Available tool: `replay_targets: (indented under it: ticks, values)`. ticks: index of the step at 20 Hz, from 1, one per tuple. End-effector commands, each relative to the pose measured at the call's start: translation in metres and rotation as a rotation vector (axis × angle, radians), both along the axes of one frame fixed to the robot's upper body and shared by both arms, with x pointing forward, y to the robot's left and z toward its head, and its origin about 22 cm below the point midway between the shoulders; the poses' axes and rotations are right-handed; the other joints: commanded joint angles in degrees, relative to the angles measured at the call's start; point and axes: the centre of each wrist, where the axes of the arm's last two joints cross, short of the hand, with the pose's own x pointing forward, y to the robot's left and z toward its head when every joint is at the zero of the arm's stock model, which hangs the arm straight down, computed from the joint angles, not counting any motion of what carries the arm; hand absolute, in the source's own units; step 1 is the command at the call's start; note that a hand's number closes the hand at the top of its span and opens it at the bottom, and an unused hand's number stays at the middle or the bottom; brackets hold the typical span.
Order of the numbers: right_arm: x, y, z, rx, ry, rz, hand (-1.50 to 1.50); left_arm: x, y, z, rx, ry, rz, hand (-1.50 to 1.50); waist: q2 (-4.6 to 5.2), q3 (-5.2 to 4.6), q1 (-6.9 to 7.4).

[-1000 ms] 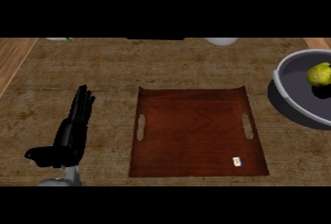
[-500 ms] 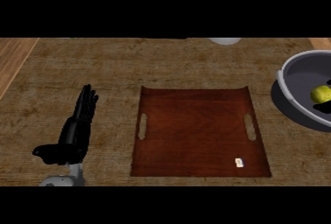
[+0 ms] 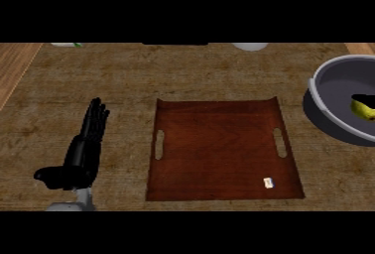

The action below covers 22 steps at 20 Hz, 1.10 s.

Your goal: Pick the pear from the tray and place it in the pot

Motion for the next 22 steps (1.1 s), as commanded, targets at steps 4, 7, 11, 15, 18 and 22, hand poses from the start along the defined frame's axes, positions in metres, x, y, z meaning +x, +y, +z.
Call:
replay_targets:
  ticks: [4, 7, 11, 15, 18, 22]
  values:
    - [-0.033, -0.04, -0.002, 0.192, -0.218, -0.093, -1.5, -0.011, -0.002, -0.003, -0.004, 0.013, -0.024, 0.0, 0.24, -0.04, 0.85]
    - [-0.047, -0.054, -0.004, 0.189, -0.25, -0.104, -1.5, 0.001, -0.008, -0.005, -0.006, 0.003, -0.009, 0.0, 0.17, -0.11, 0.35]
    - [-0.072, -0.078, 0.001, 0.184, -0.302, -0.106, -1.5, 0.013, -0.011, 0.012, 0.001, -0.001, -0.006, 0.0, 0.29, -0.02, 0.5]
    - [-0.085, -0.087, -0.003, 0.184, -0.33, -0.106, -1.5, 0.009, -0.001, 0.003, 0.005, 0.004, -0.02, 0.0, 0.26, -0.03, 0.7]
    - [-0.116, -0.112, 0.006, 0.161, -0.329, -0.108, -1.5, 0.0, -0.003, -0.009, 0.001, -0.001, -0.01, 0.0, 0.38, 0.03, 0.69]
    - [-0.137, -0.12, -0.003, 0.159, -0.347, -0.11, -1.5, 0.002, -0.008, 0.009, -0.007, 0.011, -0.021, 0.0, 0.18, 0.05, 0.5]
